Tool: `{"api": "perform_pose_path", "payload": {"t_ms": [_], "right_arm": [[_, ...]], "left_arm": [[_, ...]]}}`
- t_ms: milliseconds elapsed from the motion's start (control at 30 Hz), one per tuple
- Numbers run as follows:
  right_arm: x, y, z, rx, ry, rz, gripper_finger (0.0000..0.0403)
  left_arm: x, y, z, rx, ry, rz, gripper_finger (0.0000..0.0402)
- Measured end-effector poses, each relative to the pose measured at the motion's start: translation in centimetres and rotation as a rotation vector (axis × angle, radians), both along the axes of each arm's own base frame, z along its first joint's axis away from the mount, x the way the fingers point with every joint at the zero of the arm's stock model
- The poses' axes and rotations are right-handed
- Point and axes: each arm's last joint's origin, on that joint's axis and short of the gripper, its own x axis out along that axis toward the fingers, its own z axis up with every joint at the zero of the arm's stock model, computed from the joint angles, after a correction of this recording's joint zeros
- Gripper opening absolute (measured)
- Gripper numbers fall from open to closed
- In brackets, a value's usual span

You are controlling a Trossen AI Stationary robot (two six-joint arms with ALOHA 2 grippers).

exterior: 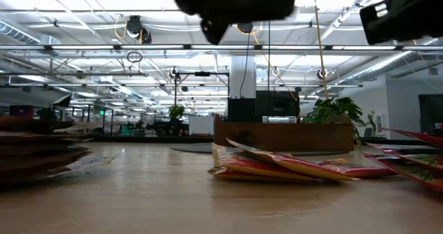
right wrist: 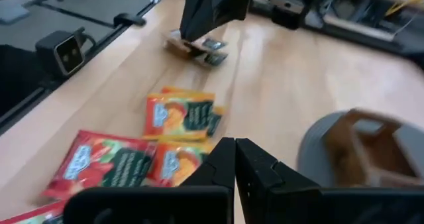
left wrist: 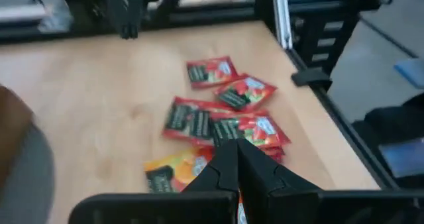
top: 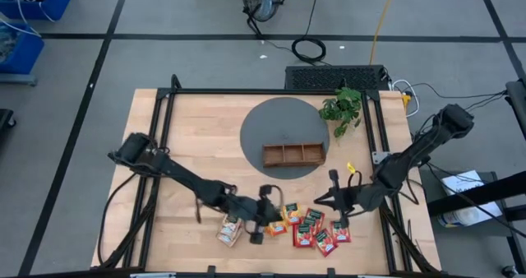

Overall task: Pick & Place Tea
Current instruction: Put the red tea bag into the right section of the wooden organizer

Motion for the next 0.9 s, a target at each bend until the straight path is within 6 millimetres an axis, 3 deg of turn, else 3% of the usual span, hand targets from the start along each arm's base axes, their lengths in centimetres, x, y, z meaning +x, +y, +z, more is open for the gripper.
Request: {"api": "perform_pose_path", "payload": {"t_ms": [133, 267, 500, 633, 900], "right_arm": [[-0.2, 0.3, -0.8, 0.078, 0.049, 0.009, 0.0017], [-0.2, 0.7, -2.0, 0.181, 0.152, 0.037, 0.0061], [0.2, 1.3, -3.6, 0.312, 0.271, 0.0, 0.0177], [0.2, 1.3, -3.7, 0.392, 0.311, -0.036, 0.0225], [0.3, 0.9, -4.4, 0.487, 0.393, -0.126, 0.0247]], "left_arm": [[2.3, -1.1, 0.2, -0.06, 0.032, -0.081, 0.002], [3.6, -1.9, 0.3, -0.096, 0.034, -0.15, 0.0024], [4.2, -2.3, -0.3, -0.116, 0.063, -0.165, 0.0005], [4.1, -2.2, -0.5, -0.108, 0.085, -0.162, 0.0014], [4.0, -2.1, -0.7, -0.097, 0.109, -0.154, 0.0036]]}}
